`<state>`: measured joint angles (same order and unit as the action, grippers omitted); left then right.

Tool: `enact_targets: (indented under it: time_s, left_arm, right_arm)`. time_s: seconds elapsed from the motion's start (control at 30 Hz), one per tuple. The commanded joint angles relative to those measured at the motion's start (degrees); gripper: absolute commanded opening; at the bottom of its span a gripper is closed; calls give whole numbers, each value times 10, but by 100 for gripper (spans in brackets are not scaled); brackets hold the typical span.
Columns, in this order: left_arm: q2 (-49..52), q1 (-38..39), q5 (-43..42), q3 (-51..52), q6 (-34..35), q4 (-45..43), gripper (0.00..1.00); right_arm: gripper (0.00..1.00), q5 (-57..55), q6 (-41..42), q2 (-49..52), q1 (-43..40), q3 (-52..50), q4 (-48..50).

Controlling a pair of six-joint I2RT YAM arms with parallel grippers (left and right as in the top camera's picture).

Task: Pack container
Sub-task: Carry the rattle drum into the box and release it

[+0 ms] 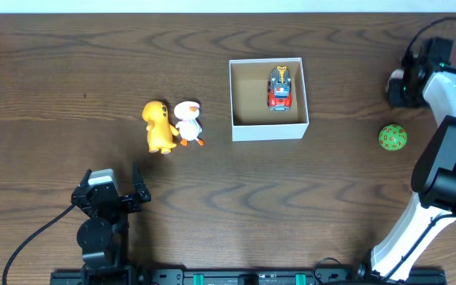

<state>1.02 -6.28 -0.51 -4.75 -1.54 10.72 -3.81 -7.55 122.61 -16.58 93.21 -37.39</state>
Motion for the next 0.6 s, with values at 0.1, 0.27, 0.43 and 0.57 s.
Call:
enact_targets:
  time_s: [0.1, 0.27, 0.43, 0.57]
  left_arm:
    - [0, 0, -4, 8, -4, 23, 98]
    - [0, 0, -4, 8, -4, 23, 98]
    - [0, 0, -4, 8, -4, 23, 98]
    - [0, 0, -4, 8, -4, 23, 98]
  right_arm:
    - [1, 65, -29, -54, 44, 95, 3]
    - [1, 219, -68, -60, 95, 126, 1]
    - [1, 320, -143, -60, 165, 128, -28]
    - [1, 328, -208, -60, 213, 128, -73]
